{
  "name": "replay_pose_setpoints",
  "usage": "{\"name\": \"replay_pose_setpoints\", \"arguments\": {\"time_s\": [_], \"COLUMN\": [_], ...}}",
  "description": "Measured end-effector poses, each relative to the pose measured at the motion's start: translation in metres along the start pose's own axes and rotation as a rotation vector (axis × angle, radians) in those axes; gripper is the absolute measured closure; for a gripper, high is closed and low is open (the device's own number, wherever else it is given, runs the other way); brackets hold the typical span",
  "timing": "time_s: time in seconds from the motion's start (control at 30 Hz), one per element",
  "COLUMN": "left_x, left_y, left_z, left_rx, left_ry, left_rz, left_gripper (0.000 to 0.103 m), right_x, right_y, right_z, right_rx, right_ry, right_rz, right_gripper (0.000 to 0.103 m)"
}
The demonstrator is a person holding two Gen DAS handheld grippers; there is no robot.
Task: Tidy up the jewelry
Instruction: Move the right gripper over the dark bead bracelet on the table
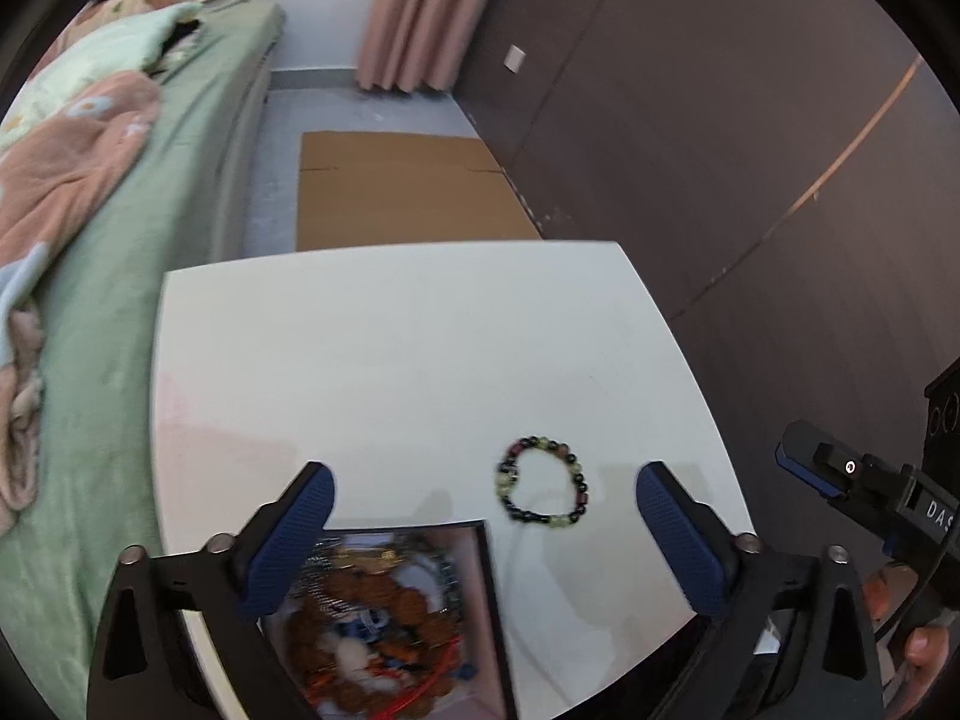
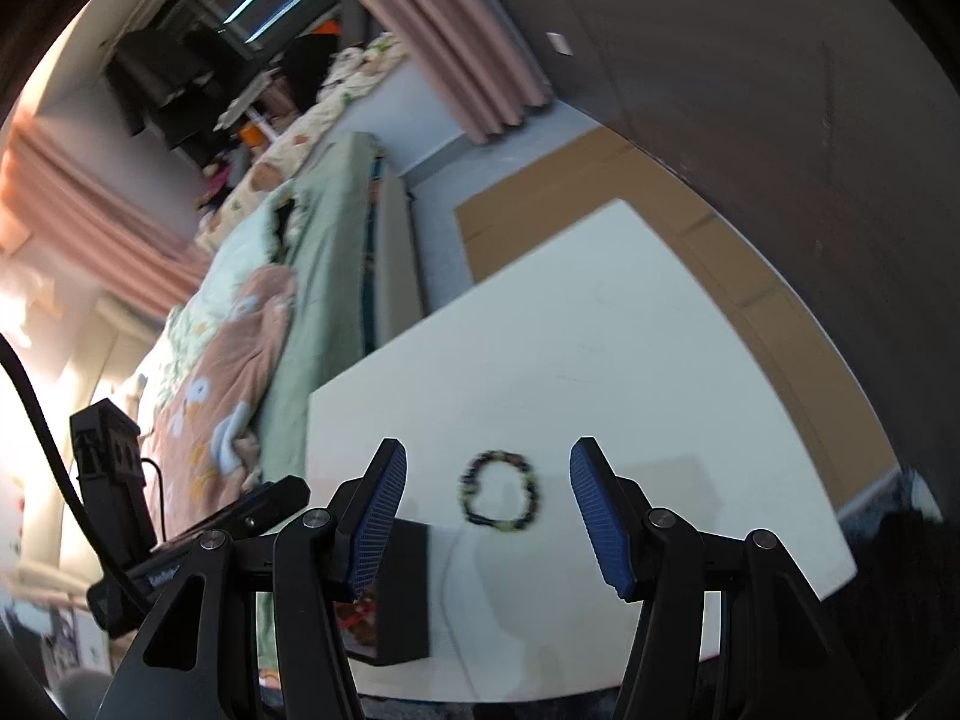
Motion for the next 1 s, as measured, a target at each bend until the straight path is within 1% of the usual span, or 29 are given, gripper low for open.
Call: {"name": "replay_pose_setpoints", "arguments": {"time_s": [0.03,0.1,0.2,0.23,0.33,0.37,0.4,0.5,0.6,0.7,0.77,0.83,0.93,1.0], "left_x": [0.0,0.0,0.0,0.0,0.002,0.002,0.002,-0.002,-0.008,-0.014,-0.017,-0.018,-0.02,-0.022], "left_y": [-0.005,-0.012,-0.021,-0.024,-0.032,-0.034,-0.036,-0.047,-0.056,-0.063,-0.065,-0.069,-0.074,-0.079], "left_z": [-0.006,-0.015,-0.026,-0.03,-0.037,-0.038,-0.039,-0.046,-0.055,-0.063,-0.07,-0.075,-0.079,-0.082], "left_rx": [0.008,0.015,0.022,0.031,0.047,0.043,0.045,0.091,0.11,0.178,0.208,0.248,0.269,0.264], "left_ry": [0.012,0.032,0.051,0.055,0.059,0.058,0.058,0.059,0.077,0.072,0.081,0.07,0.067,0.077], "left_rz": [-0.011,-0.019,-0.032,-0.041,-0.063,-0.062,-0.064,-0.12,-0.159,-0.209,-0.229,-0.257,-0.294,-0.314], "left_gripper": [0.016,0.033,0.045,0.046,0.055,0.065,0.069,0.069,0.069,0.069,0.069,0.069,0.069,0.069], "right_x": [0.001,-0.001,0.001,0.002,0.004,0.005,0.004,0.005,0.004,0.006,0.007,0.006,0.005,0.006], "right_y": [-0.006,-0.014,-0.027,-0.031,-0.042,-0.045,-0.048,-0.059,-0.068,-0.075,-0.077,-0.078,-0.078,-0.077], "right_z": [0.001,0.002,-0.001,-0.002,-0.007,-0.01,-0.012,-0.019,-0.024,-0.029,-0.032,-0.034,-0.036,-0.037], "right_rx": [-0.01,-0.024,-0.039,-0.04,-0.009,0.005,0.016,0.024,0.017,0.018,0.012,0.014,0.017,0.018], "right_ry": [0.001,0.004,0.012,0.015,0.031,0.038,0.044,0.057,0.063,0.066,0.069,0.077,0.089,0.091], "right_rz": [-0.015,-0.034,-0.065,-0.073,-0.11,-0.123,-0.138,-0.177,-0.206,-0.226,-0.228,-0.23,-0.227,-0.221], "right_gripper": [0.045,0.045,0.045,0.045,0.045,0.045,0.045,0.045,0.045,0.045,0.045,0.045,0.045,0.045]}}
Point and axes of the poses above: each gripper's, at about its wrist camera, not at the fingertips, and z roughly against the way its jaws point, y to its left, x to its top, the point moved 1 cm from there along -z, roughly the way its jaws point, and after that the axes turned 10 degrees about x, right-handed, at the moved point
